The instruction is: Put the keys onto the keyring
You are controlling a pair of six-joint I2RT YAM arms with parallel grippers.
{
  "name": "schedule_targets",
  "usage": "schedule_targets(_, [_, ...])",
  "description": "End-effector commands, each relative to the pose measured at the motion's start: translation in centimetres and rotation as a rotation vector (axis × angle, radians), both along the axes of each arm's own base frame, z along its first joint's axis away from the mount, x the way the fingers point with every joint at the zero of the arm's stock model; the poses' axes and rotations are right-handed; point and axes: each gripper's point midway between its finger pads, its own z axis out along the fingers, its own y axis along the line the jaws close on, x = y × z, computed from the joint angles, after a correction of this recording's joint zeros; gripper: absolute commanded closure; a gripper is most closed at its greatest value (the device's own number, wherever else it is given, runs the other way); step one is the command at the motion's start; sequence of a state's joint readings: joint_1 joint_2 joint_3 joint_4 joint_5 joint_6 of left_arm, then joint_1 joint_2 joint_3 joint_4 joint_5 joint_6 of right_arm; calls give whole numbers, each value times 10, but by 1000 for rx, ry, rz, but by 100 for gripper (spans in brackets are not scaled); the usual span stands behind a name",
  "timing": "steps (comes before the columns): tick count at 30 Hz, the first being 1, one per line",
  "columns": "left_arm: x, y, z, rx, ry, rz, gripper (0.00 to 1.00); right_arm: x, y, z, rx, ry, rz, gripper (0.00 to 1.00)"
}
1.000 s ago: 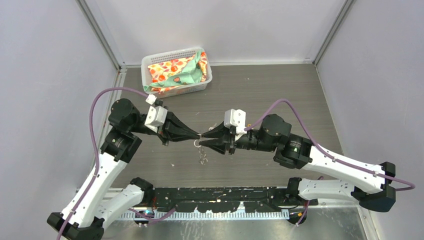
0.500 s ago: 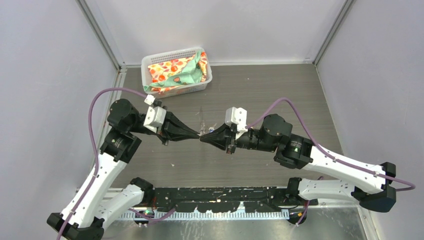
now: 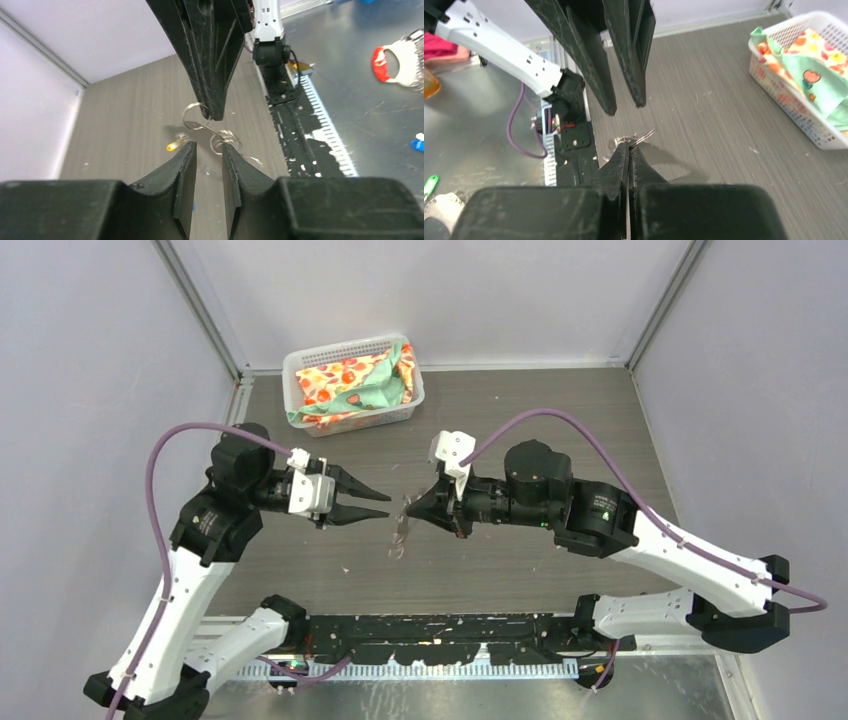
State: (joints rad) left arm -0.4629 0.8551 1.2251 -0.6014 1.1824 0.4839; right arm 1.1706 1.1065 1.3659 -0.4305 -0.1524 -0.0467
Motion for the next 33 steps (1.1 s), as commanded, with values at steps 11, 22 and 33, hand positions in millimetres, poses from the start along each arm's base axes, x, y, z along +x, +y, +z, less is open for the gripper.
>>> schedule_targets(11, [-13, 3, -6, 93, -20, -121, 71, -31, 5, -7, -149, 56, 199, 99])
schedule_targets(22, [-26, 1, -8, 104, 11, -173, 72, -35, 16, -9, -137, 0, 275, 99])
schedule_targets(33, [-26, 2, -7, 113, 24, -161, 75, -37, 12, 3, -39, -140, 303, 99])
